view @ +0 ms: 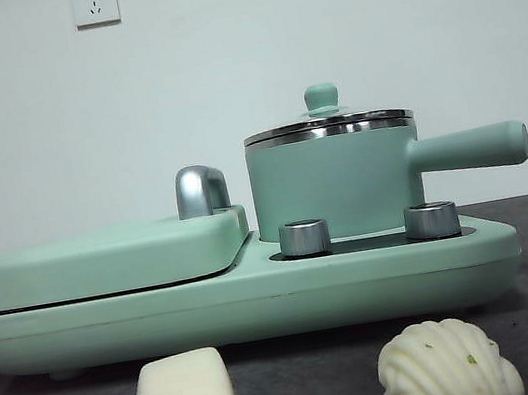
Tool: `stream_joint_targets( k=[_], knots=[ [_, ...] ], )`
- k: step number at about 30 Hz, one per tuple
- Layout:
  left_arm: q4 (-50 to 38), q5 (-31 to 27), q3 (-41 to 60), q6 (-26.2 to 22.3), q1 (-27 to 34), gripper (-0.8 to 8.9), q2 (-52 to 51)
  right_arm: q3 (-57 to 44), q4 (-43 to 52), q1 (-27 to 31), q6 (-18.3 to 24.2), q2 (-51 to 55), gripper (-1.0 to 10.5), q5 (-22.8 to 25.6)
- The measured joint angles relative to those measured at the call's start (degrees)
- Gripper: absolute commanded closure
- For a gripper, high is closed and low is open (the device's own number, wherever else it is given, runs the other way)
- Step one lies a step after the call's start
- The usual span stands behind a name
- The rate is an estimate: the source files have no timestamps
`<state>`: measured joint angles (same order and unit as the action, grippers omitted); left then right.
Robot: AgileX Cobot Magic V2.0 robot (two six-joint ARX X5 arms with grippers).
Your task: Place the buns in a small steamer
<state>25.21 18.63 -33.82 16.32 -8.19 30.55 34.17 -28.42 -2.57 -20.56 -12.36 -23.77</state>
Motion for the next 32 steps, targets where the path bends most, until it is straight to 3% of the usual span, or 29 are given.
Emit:
stream_joint_targets(
  k=[12, 20, 23, 26, 28, 32],
  knots=[
    [9.6, 21.9, -19.6, -9.0, -0.7, 8.07, 19.5, 16.1, -10.8, 0.0, 12.1, -18.7, 9.3, -20.7],
    [8.8, 24.2, -22.4, -11.5, -0.7, 7.93, 21.1, 16.5, -11.1, 0.0, 14.4, -23.3, 9.0, -22.6],
    [8.9, 24.2, -22.4, -11.8, -0.7, 6.54, 21.2, 16.5, -11.2, 0.0, 14.6, -23.7, 7.1, -22.6],
    [8.8, 24.2, -22.4, -11.9, -0.7, 4.37, 21.2, 16.5, -11.2, 0.0, 14.6, -23.8, 5.3, -22.1],
    [8.8, 24.2, -22.4, -11.9, -0.7, 3.28, 21.2, 16.5, -11.2, 0.0, 14.6, -23.9, 5.1, -20.9],
    [8.8, 24.2, -22.4, -12.2, -0.7, 3.13, 21.2, 16.5, -11.2, 0.0, 14.7, -23.9, 5.1, -19.7]
  ],
)
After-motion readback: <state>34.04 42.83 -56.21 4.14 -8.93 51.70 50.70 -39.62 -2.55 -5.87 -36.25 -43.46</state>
